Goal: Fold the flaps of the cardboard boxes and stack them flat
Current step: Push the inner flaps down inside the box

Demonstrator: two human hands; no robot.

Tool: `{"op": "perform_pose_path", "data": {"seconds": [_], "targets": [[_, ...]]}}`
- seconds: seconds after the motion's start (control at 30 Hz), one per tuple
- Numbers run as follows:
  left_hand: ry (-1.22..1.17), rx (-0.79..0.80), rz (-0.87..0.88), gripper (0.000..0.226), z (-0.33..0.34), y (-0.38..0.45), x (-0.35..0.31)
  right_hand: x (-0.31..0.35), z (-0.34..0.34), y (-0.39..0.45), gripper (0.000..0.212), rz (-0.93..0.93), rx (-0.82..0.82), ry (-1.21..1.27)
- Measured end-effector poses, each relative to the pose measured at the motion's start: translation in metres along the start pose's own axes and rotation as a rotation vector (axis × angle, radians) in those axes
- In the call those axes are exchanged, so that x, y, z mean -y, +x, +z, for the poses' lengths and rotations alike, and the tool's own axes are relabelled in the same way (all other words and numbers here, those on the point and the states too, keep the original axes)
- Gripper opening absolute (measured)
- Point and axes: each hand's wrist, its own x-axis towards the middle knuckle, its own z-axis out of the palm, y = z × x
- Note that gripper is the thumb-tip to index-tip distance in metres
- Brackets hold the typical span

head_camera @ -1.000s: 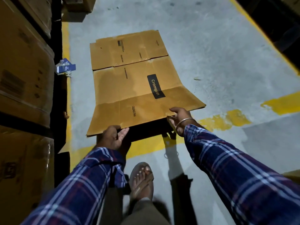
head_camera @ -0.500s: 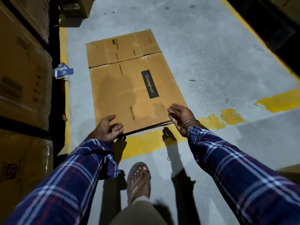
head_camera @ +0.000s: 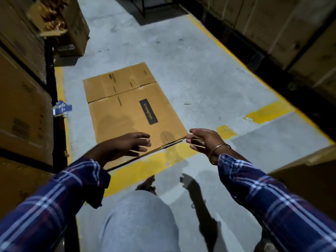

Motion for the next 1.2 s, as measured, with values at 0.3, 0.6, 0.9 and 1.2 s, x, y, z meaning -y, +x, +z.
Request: {"op": "perform_pose_path", "data": {"seconds": [0.3, 0.6, 0.9, 1.2], "targets": [[0.459, 0.163, 0.241, 0.065, 0.073, -0.115, -0.124, 0.078, -0.123, -0.190, 0.022, -0.317, -0.002, -0.151], [0.641, 0.256, 0.497, 0.043, 0.272, -0.135, -0.232, 0.074, -0.282, -0.315, 0.020, -0.803, -0.810, 0.178], [0.588, 0.275, 0.612, 0.039, 0.458, -0.098, -0.249, 0.048, -0.369, -0.330, 0.053, -0.323, -1.317, -0.241], [0.273, 0.033, 0.469, 0.083, 0.528, 0.000, -0.261, 0.032, -0.408, -0.297, 0.094, 0.012, -1.205, -0.037]]}}
